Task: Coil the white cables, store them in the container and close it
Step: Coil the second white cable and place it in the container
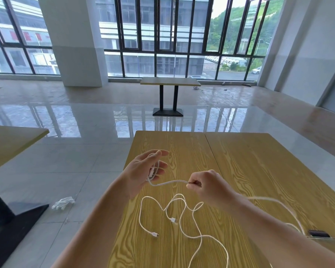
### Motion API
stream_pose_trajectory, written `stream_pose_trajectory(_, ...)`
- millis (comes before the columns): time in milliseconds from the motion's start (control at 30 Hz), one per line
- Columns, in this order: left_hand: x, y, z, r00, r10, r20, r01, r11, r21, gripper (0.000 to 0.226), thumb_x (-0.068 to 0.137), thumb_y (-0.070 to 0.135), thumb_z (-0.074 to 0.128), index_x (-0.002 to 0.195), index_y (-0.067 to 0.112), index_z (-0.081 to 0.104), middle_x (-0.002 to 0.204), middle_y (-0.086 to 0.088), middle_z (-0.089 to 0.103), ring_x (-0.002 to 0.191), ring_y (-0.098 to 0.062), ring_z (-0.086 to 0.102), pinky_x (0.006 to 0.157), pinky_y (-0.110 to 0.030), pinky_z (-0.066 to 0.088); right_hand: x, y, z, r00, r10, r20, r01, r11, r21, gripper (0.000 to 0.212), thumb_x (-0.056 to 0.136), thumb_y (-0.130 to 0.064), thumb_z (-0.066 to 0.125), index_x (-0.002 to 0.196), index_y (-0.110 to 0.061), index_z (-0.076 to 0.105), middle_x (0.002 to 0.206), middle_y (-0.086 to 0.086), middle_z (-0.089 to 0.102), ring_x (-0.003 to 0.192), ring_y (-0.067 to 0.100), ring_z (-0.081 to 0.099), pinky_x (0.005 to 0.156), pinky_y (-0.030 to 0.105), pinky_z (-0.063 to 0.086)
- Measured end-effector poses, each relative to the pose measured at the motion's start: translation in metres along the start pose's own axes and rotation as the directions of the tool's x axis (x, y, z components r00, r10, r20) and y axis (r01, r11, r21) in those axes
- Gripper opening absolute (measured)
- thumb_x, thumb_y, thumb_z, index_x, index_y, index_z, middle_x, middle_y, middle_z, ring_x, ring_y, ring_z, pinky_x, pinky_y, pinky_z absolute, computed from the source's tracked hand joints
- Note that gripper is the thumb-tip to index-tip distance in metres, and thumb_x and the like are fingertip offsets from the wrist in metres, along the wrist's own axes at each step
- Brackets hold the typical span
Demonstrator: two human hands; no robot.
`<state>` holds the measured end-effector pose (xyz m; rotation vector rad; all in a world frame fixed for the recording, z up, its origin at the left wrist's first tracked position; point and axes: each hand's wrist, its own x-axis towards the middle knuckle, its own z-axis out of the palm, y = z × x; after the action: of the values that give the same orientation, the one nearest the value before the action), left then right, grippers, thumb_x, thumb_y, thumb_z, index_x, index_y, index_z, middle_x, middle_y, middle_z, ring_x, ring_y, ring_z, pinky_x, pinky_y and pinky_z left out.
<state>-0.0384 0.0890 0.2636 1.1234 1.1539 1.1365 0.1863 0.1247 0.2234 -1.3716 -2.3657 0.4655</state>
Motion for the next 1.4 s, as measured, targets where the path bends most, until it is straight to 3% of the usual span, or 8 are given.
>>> stream_pose_trajectory(200,0.006,-0.012,0.002,0.999,-0.001,-0.042,0.004,0.997,0.071,0.026,0.104,0.029,0.045,0.106,0.025,0.071,0.091,-0.007,0.066,0.086,-0.019,0.063,0.076,-0.034,0.051,0.001,-0.006,-0.008,0.99,0.136,-0.043,-0.119,0.954,0.275,0.019,0.093,-0.017,0.067,0.075,-0.019,0.067,0.06,-0.005,0.063,0.05,0.008,0.058,0.053,0.029,0.056)
stream_pose_trajectory(467,0.007,-0.019,0.004,0.997,0.005,-0.078,0.001,0.997,0.08,0.026,0.104,0.028,0.043,0.104,0.021,0.068,0.097,-0.008,0.068,0.084,-0.021,0.067,0.073,-0.032,0.052,-0.001,-0.041,-0.007,0.973,0.228,0.02,-0.16,0.618,0.769,0.015,0.099,-0.014,0.06,0.087,-0.008,0.069,0.056,0.002,0.058,0.042,0.014,0.047,0.045,0.03,0.044)
stream_pose_trajectory(667,0.004,-0.023,0.013,0.995,0.001,-0.103,-0.006,0.999,-0.053,0.029,0.104,0.038,0.04,0.103,0.029,0.068,0.096,-0.005,0.065,0.081,-0.02,0.066,0.067,-0.033,0.05,-0.005,-0.06,-0.003,0.985,0.138,0.1,-0.145,0.379,0.914,0.027,0.102,-0.004,0.046,0.119,-0.011,0.067,0.065,0.005,0.059,0.044,0.012,0.044,0.042,0.027,0.042)
stream_pose_trajectory(800,0.005,-0.026,0.02,0.993,-0.025,-0.113,0.011,0.992,-0.125,0.043,0.1,0.054,0.036,0.099,0.025,0.068,0.089,-0.006,0.065,0.078,-0.02,0.065,0.065,-0.034,0.049,-0.011,-0.066,-0.003,0.992,0.039,0.118,-0.124,0.432,0.894,0.04,0.102,-0.002,0.043,0.125,-0.026,0.065,0.065,0.003,0.06,0.048,0.013,0.045,0.044,0.026,0.044)
stream_pose_trajectory(900,0.006,-0.028,0.026,0.995,-0.02,-0.101,-0.003,0.975,-0.22,0.055,0.098,0.061,0.03,0.094,0.015,0.06,0.072,-0.008,0.06,0.059,-0.02,0.058,0.058,-0.032,0.047,-0.014,-0.071,0.002,0.995,0.038,0.096,-0.102,0.512,0.853,0.039,0.101,-0.005,0.051,0.128,-0.031,0.065,0.063,-0.002,0.062,0.051,0.011,0.049,0.049,0.026,0.047)
stream_pose_trajectory(1100,0.005,-0.027,0.033,0.988,0.023,-0.153,-0.059,0.971,-0.231,0.038,0.105,0.036,0.032,0.095,0.01,0.057,0.08,-0.009,0.057,0.055,-0.02,0.052,0.047,-0.03,0.041,-0.016,-0.073,0.012,0.995,0.095,-0.025,-0.038,0.603,0.797,0.023,0.096,-0.011,0.064,0.114,-0.02,0.075,0.068,-0.001,0.069,0.054,0.013,0.056,0.05,0.026,0.05)
stream_pose_trajectory(1233,0.002,-0.025,0.038,0.99,0.039,-0.139,-0.073,0.966,-0.249,0.041,0.103,0.044,0.036,0.088,0.011,0.055,0.08,-0.007,0.052,0.061,-0.019,0.047,0.056,-0.034,0.04,-0.018,-0.076,0.016,0.996,0.069,-0.048,-0.008,0.646,0.764,0.03,0.093,-0.014,0.068,0.103,-0.041,0.076,0.071,0.02,0.067,0.054,0.02,0.056,0.052,0.029,0.051)
stream_pose_trajectory(1400,0.001,-0.024,0.034,0.991,0.038,-0.131,-0.063,0.98,-0.19,0.03,0.103,0.028,0.047,0.076,0.015,0.054,0.083,-0.009,0.053,0.06,-0.019,0.047,0.056,-0.035,0.04,-0.019,-0.077,0.017,0.999,0.048,-0.007,-0.026,0.645,0.763,0.041,0.095,-0.014,0.065,0.096,-0.053,0.074,0.071,-0.001,0.069,0.057,0.015,0.058,0.056,0.028,0.054)
